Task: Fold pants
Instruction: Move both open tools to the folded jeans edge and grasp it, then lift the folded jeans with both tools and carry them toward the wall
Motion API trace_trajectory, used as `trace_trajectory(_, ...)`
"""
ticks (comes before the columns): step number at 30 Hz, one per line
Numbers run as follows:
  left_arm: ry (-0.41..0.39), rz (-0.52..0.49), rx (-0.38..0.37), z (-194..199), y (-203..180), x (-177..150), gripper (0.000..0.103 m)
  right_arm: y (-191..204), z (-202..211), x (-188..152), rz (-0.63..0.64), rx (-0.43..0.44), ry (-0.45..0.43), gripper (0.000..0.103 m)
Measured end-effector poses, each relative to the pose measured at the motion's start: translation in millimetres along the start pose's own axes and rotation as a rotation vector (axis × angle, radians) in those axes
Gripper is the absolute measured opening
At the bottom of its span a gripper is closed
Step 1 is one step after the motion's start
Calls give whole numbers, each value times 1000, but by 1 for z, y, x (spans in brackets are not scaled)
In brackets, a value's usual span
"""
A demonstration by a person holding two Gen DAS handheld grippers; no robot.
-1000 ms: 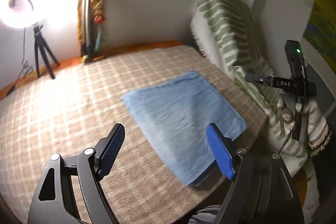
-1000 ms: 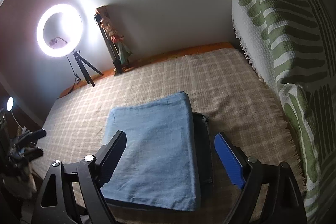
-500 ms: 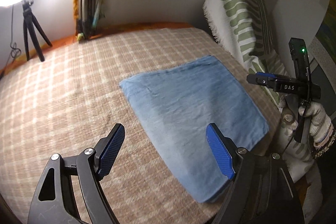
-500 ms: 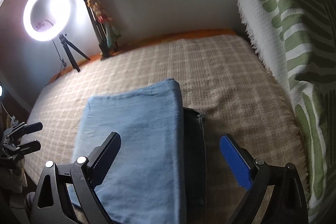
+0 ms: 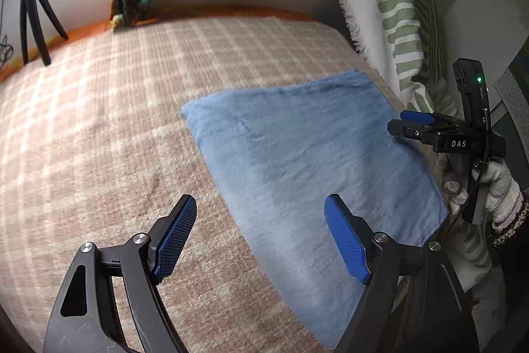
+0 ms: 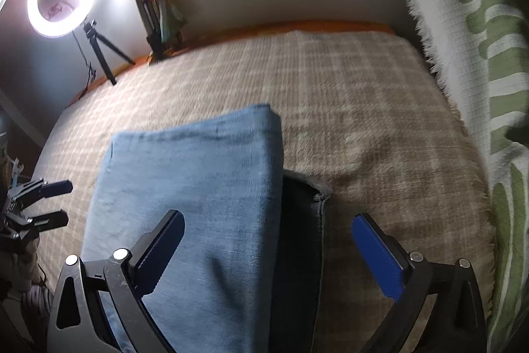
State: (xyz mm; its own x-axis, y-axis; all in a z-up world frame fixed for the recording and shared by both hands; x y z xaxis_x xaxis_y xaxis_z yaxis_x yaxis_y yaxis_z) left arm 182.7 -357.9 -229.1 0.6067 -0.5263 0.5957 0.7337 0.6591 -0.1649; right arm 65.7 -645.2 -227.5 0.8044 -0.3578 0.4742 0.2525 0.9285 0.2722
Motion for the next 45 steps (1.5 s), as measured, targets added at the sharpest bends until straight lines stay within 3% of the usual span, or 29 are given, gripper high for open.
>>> trace_trajectory(3, 20, 12, -12, -8, 3, -3, 80, -5, -14, -1, 0, 10, 34, 103)
trace_trajectory(11, 67, 20, -57, -31, 1, -9, 71, -27, -35, -4, -86, 166, 95, 102)
trace_trajectory(14, 76, 37, -84, -41, -1, -9, 68, -27, -35, -4, -73, 200, 78, 101)
trace_trajectory(16, 62, 31, -80, -42, -4, -6, 68, -24, -35, -4, -67, 231, 72, 94)
trace_trajectory(18, 54, 38, -85, -43, -6, -5, 66, -24, -34, -7, -71, 278, 82, 76)
trace_trajectory(20, 48, 37, -84, -44, -7, -4, 64, -22, -35, -8, -76, 312, 87, 66)
trace_trajectory(25, 28, 32, -77, -48, -12, 1, 57, -21, -36, -12, -87, 346, 81, 51)
trace_trajectory(27, 26, 31, -71, -53, -16, 6, 53, -18, -34, -12, -99, 341, 79, 42)
trace_trajectory(31, 6, 12, -58, -53, -22, 13, 24, -3, -22, -11, -75, 269, 50, 29)
trace_trajectory(33, -5, -6, -53, -51, -24, 15, 18, 5, -15, -10, -62, 235, 33, 23)
trace_trajectory(45, -78, -16, -69, -23, -25, 23, 12, 34, 31, -1, -16, 172, -67, 17)
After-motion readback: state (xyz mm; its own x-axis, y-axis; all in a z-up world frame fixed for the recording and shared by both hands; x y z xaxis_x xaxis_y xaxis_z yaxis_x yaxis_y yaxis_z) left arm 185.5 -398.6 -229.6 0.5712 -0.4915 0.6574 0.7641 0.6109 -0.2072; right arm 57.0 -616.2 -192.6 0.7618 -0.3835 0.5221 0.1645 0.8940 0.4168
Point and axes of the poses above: each gripper's, at about its wrist camera, not at the fingertips, and z roughly against the way its jaws point, y to its left, x to its top, the point moved 1 cm from there along -z, roughly the way its jaws point, and after that the axes turned 7 degrees about -z, right-handed, at the moved point
